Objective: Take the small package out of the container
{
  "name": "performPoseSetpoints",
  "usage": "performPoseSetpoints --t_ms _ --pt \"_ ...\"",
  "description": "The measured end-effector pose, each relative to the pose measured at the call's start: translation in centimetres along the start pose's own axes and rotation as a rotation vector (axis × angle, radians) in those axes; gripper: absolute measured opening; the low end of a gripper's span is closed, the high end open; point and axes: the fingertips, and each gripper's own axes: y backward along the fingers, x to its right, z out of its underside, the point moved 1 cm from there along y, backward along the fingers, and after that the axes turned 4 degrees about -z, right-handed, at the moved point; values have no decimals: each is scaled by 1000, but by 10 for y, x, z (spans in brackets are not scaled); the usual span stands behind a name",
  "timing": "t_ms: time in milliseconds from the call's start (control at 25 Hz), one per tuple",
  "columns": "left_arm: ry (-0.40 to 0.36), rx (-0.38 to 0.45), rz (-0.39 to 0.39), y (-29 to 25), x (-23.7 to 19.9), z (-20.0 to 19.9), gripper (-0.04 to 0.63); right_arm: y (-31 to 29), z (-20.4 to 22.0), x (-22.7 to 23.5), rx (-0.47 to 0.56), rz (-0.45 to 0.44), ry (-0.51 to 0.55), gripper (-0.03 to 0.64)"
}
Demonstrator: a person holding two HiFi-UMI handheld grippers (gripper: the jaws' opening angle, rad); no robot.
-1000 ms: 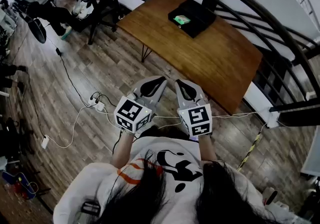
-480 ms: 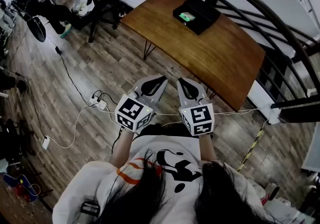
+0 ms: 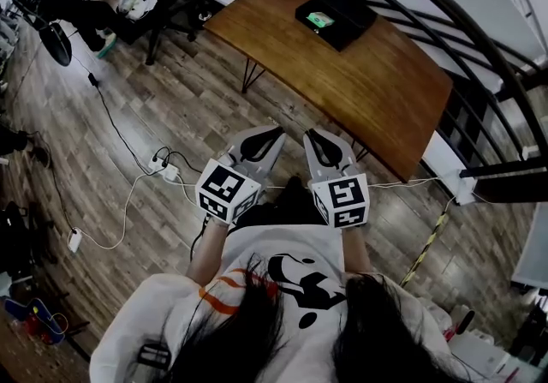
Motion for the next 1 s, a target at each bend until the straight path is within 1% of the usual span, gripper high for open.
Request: performPoseSetpoints --t_ms 240,480,640,840,1000 --pt "4 -11 -7 -17 -12 0 0 -19 2 17 -11 -19 -11 44" --pt "7 -11 -49 -30 -45 -7 0 -52 -9 33 -5 -47 -10 46" --pt "12 -23 -61 -60 -67 -10 0 -81 -11 60 -17 -65 -9 51" --pt "0 -30 -49 -99 -82 -18 0 -104 -12 91 -30 -76 -7 54" --pt "-12 -50 -39 -133 -93 -27 0 -122 -17 125 -29 -70 -9 55"
